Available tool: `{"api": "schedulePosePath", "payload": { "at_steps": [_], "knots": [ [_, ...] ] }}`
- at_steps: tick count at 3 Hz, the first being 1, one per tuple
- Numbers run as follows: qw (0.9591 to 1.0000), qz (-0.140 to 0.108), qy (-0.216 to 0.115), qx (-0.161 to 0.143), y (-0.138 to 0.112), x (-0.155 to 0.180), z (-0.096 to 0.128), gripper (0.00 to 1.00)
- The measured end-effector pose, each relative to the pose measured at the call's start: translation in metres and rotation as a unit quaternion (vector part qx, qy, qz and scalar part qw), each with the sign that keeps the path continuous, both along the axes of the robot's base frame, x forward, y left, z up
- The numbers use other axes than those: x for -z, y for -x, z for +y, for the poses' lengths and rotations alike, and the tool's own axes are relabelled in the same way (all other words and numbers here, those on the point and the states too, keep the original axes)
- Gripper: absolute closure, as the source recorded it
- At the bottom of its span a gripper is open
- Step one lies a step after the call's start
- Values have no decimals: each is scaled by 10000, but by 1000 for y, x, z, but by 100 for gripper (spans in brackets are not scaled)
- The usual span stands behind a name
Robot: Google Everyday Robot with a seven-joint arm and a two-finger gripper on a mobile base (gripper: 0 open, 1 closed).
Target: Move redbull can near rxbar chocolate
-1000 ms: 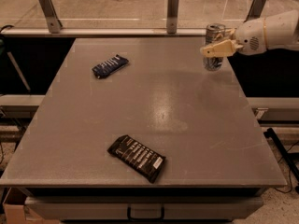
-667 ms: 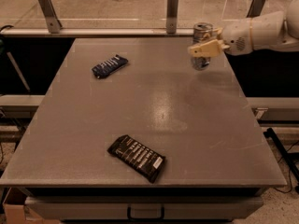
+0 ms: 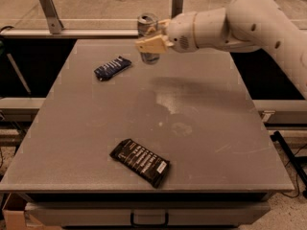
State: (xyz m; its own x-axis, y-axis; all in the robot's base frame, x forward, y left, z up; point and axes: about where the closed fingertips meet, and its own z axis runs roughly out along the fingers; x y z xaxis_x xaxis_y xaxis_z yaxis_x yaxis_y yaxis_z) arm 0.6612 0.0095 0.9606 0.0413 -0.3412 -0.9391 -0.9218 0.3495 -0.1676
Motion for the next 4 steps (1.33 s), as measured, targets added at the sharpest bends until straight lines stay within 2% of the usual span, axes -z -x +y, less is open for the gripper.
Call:
{"api": "schedulePosePath", "payload": {
  "at_steps": [1,2,3,4],
  "knots": [
    [9999,-82,-80,93,-5,-4,8,100],
    [9998,-96,-148,-31,6,-4,17,100],
    [9990,-125,-401,-177,40,-11,34,100],
    [9972,-82,-614,-414,86,-16,51,100]
  ]
}}
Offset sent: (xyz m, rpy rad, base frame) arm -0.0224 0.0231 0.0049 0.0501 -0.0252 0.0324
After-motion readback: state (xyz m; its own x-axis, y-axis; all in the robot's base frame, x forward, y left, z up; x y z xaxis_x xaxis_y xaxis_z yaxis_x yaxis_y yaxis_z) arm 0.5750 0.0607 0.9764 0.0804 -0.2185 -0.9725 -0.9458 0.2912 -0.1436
